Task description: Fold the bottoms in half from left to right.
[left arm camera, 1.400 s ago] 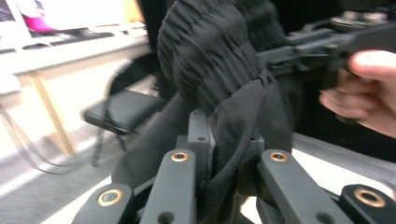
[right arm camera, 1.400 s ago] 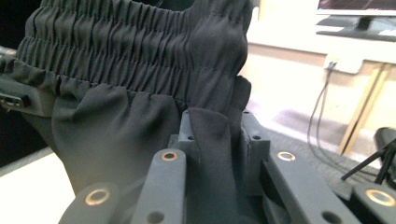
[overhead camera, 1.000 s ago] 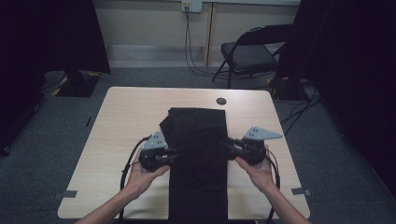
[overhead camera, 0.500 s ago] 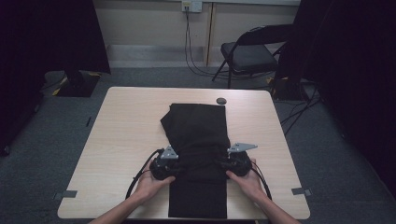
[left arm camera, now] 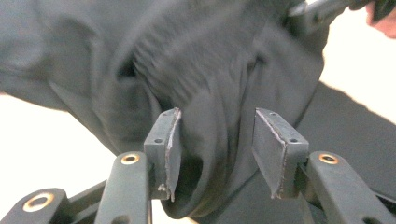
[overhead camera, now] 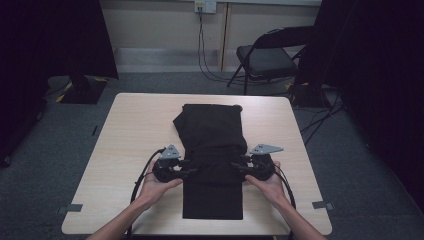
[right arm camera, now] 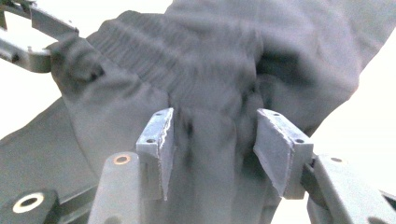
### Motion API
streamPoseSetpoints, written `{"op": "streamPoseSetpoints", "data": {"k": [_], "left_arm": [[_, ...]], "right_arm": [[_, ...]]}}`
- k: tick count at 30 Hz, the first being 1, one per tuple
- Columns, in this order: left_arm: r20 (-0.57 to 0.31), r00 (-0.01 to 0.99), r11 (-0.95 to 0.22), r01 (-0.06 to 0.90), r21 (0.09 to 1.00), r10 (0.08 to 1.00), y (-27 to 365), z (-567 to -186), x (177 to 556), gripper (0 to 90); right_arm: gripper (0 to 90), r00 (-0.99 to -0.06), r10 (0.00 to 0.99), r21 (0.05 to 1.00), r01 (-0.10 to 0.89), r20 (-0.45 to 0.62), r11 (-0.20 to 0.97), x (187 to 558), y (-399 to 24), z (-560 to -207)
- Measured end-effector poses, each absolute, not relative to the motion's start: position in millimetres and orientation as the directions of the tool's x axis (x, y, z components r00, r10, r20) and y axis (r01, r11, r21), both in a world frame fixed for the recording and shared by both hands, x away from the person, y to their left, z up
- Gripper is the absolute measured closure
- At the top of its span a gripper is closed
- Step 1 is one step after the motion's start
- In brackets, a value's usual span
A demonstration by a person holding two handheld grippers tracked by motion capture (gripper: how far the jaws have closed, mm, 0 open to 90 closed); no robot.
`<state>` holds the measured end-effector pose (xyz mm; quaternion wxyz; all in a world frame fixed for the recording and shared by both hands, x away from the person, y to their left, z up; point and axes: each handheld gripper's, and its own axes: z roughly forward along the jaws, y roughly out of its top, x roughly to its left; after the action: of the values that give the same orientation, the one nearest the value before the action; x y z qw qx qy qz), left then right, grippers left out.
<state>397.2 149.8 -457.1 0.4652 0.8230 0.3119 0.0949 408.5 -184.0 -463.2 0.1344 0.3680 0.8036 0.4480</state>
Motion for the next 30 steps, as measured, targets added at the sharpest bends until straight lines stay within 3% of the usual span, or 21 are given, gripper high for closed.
{"op": "streamPoseSetpoints", "data": {"k": [3,6,9,14,19,23,30], "left_arm": [[-0.145,0.753,-0.299,0.420,0.857,0.642,164,-449,403,55.0],[-0.142,0.707,-0.302,0.463,0.833,0.693,171,-453,415,56.5],[-0.164,0.678,-0.295,0.508,0.809,0.717,169,-464,432,56.1],[-0.151,0.648,-0.315,0.545,0.777,0.747,159,-484,447,54.3],[-0.108,0.669,-0.350,0.512,0.785,0.736,144,-486,445,48.9],[-0.128,0.679,-0.345,0.514,0.785,0.723,146,-479,439,42.7],[-0.070,0.742,-0.402,0.437,0.805,0.667,142,-465,412,42.2]], "right_arm": [[51.2,-0.690,0.713,0.839,0.456,0.123,0.296,412,-188,-453],[63.2,-0.663,0.736,0.861,0.445,0.134,0.245,420,-198,-443],[63.9,-0.632,0.768,0.851,0.457,0.106,0.259,432,-202,-445],[57.6,-0.572,0.813,0.814,0.522,0.112,0.255,449,-206,-466],[52.2,-0.607,0.793,0.785,0.514,0.050,0.345,448,-190,-479],[45.7,-0.622,0.779,0.800,0.508,0.084,0.319,440,-193,-472],[41.6,-0.654,0.753,0.816,0.474,0.075,0.330,410,-199,-465]]}}
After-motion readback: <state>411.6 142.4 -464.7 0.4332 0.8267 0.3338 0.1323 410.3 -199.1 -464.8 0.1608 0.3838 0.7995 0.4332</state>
